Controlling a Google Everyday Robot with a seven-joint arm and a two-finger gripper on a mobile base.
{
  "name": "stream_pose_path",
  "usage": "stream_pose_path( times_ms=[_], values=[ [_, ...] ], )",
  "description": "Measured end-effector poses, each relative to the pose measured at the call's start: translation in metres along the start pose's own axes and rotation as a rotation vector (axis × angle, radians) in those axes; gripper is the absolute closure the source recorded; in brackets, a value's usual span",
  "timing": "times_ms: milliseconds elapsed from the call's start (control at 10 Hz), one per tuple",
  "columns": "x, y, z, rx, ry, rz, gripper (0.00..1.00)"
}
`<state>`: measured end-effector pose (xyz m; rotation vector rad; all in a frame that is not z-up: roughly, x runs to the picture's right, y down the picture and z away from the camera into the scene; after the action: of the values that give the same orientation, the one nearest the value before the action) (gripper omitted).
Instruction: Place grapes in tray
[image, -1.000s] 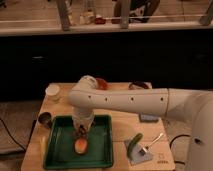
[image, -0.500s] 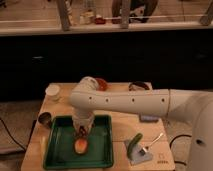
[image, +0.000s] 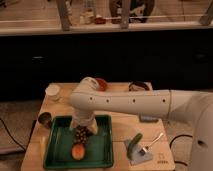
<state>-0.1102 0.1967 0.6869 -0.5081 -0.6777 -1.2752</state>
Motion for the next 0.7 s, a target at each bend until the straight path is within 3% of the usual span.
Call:
stream_pose_path(
  times_ms=[700],
  values=[
    [-0.0019, 0.0021, -0.0014, 0.016, 0.009, -0.016, 0.2]
  ],
)
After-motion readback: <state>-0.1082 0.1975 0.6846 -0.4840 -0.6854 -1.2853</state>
